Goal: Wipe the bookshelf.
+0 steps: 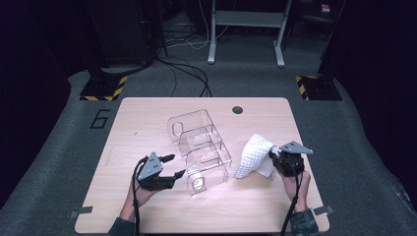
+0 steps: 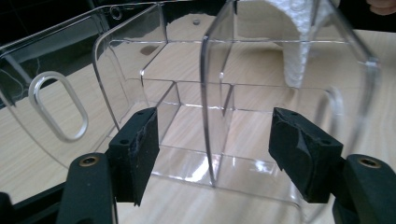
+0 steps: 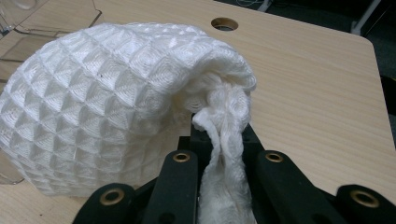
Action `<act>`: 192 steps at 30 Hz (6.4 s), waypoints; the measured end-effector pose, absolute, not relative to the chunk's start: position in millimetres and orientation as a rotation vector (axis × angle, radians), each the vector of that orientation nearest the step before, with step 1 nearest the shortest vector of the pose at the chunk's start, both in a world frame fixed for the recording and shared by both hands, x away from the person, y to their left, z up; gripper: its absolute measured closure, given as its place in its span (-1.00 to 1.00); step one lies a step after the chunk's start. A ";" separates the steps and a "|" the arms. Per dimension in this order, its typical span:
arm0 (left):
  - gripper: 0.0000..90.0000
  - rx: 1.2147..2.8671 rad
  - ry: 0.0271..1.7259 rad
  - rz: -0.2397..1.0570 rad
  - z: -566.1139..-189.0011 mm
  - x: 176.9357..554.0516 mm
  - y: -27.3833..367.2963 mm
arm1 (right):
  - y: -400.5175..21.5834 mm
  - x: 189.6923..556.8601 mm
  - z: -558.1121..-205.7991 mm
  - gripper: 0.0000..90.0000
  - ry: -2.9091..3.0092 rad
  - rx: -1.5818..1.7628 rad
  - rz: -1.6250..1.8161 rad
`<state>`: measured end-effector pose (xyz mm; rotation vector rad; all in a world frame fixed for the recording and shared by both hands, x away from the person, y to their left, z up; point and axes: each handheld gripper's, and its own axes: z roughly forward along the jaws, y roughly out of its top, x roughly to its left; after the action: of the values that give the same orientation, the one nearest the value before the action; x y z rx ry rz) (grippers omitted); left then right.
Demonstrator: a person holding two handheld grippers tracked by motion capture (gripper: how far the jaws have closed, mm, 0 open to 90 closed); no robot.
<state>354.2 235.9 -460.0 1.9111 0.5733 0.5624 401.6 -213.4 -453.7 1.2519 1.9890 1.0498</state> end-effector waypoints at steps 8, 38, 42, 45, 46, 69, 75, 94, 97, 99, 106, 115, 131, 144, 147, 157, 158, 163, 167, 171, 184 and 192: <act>-0.49 1.865 0.588 0.560 -467.0 322.3 234.5 | -209.8 403.0 -452.0 0.85 1.993 1.246 1.053; 0.31 1.941 0.527 0.636 -493.7 323.5 191.5 | -194.2 410.2 -448.6 0.85 2.019 1.212 1.079; 0.45 1.946 0.523 0.638 -493.0 323.2 195.6 | -193.0 410.9 -447.9 0.85 2.028 1.210 1.090; 0.48 1.942 0.537 0.630 -493.0 323.9 201.0 | -191.7 411.3 -447.8 0.85 2.030 1.215 1.103; 0.48 1.944 0.544 0.626 -492.7 323.8 202.6 | -191.6 411.7 -447.7 0.85 2.032 1.210 1.103; -0.78 2.048 0.802 0.555 -512.7 337.4 264.7 | -163.6 438.5 -438.3 0.86 2.056 1.141 1.137; -0.80 2.078 0.844 0.556 -522.8 350.2 271.6 | -147.4 456.7 -434.5 0.86 2.070 1.113 1.125; -0.80 2.173 0.898 0.502 -528.9 365.4 265.2 | -93.1 510.8 -424.0 0.86 2.094 1.025 1.162; -0.80 2.171 0.904 0.491 -529.1 365.6 265.1 | -85.6 518.3 -423.6 0.86 2.096 1.023 1.168; -0.80 2.173 0.903 0.487 -529.0 366.4 265.5 | -81.9 523.0 -423.1 0.86 2.094 1.012 1.176; -0.80 2.173 0.907 0.479 -529.2 367.1 265.9 | -70.5 539.8 -425.6 0.86 2.104 1.023 1.273; -0.80 2.171 0.916 0.458 -529.4 368.8 266.8 | -72.1 534.5 -425.7 0.86 2.173 0.976 1.356; -0.80 2.177 0.929 0.425 -529.4 371.5 268.6 | -89.2 496.0 -432.0 0.86 2.214 0.938 1.369; -0.81 2.178 0.930 0.424 -529.4 371.8 268.7 | -101.9 459.8 -430.5 0.86 2.212 0.900 1.381; -0.81 2.179 0.929 0.423 -529.3 371.9 268.8 | -104.2 451.4 -430.5 0.87 2.207 0.885 1.395; -0.81 2.179 0.929 0.423 -529.3 371.9 268.9 | -119.0 425.6 -435.6 0.87 2.180 0.890 1.419; -0.81 2.179 0.929 0.423 -529.3 371.9 268.9 | -120.9 423.4 -436.0 0.87 2.170 0.900 1.416; -0.81 2.181 0.928 0.426 -529.2 372.1 269.1 | -129.8 414.0 -437.4 0.87 2.146 0.915 1.434; -0.81 2.178 0.932 0.422 -529.4 372.0 268.9 | -135.0 403.7 -437.7 0.87 2.141 0.886 1.449; -0.81 2.178 0.932 0.423 -529.3 371.9 268.9 | -135.4 390.6 -436.6 0.87 2.148 0.843 1.457; -0.81 2.174 0.931 0.432 -529.7 372.2 268.7 | -145.2 389.6 -435.9 0.87 2.082 0.933 1.431; -0.81 2.178 0.930 0.428 -529.4 372.2 269.0 | -127.3 422.3 -429.1 0.87 2.046 0.989 1.353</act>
<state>372.2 269.0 -529.4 2.1785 0.9301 0.4277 422.3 -127.3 -429.1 0.9892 2.0464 1.3526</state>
